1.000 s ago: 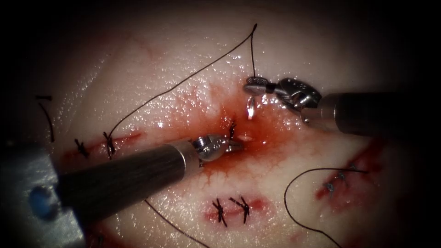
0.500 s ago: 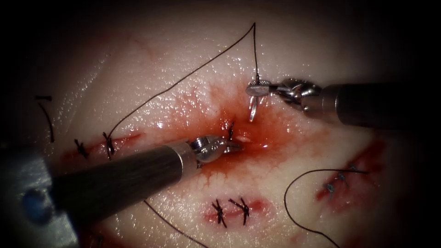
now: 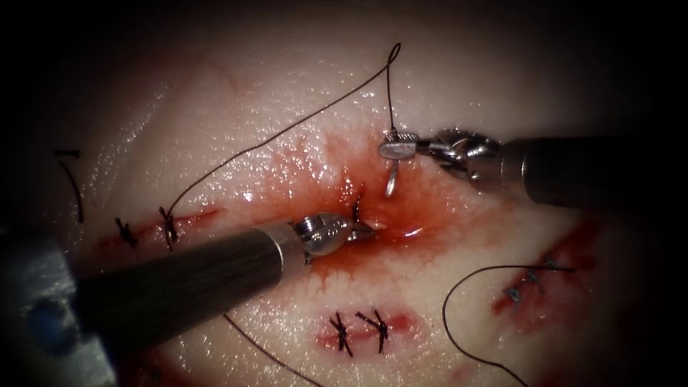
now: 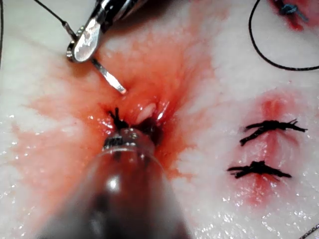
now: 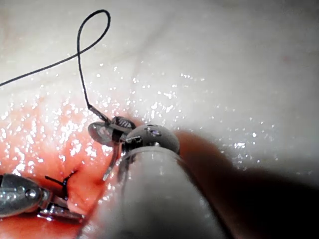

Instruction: Wound Closure

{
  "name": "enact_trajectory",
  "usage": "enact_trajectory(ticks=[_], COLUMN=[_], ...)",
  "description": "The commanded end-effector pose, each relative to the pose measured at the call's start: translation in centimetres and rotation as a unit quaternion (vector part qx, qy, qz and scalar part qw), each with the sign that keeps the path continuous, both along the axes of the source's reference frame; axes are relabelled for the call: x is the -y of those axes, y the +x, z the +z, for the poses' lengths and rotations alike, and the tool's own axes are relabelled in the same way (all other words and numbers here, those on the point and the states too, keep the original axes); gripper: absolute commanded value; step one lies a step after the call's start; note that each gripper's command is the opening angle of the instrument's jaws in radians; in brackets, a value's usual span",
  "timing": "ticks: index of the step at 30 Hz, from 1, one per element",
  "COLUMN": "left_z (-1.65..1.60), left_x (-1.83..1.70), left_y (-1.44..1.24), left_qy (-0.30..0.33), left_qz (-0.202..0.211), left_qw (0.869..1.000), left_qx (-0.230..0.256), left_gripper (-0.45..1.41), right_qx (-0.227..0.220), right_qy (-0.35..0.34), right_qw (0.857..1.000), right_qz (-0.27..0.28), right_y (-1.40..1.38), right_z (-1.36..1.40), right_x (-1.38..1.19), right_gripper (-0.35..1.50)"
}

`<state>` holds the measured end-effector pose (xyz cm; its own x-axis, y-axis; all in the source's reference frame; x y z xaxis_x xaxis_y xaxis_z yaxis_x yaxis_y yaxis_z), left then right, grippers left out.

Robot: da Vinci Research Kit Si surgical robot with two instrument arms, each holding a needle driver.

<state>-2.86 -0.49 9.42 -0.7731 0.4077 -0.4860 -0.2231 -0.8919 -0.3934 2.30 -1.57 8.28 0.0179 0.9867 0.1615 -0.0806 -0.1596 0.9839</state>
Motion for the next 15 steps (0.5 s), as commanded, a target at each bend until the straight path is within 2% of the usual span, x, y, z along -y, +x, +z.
enact_trajectory(ticks=[1,6,15], left_z=[0.06,0.05,0.05], left_x=[0.0,-0.02,-0.02], left_y=[-0.05,-0.03,-0.03], left_qy=[-0.001,-0.001,-0.001], left_qz=[0.0,0.0,0.0], left_qw=[1.0,1.0,1.0], left_qx=[0.0,-0.001,-0.001], left_gripper=[-0.15,-0.15,-0.15], right_qx=[-0.001,-0.021,-0.049], right_qy=[0.006,0.055,0.095], right_qw=[1.0,0.998,0.994], right_qz=[0.001,-0.008,-0.019], right_y=[0.08,0.11,0.2], right_z=[0.09,0.14,0.13], right_x=[0.04,0.14,0.32], right_gripper=[-0.35,-0.35,-0.35])
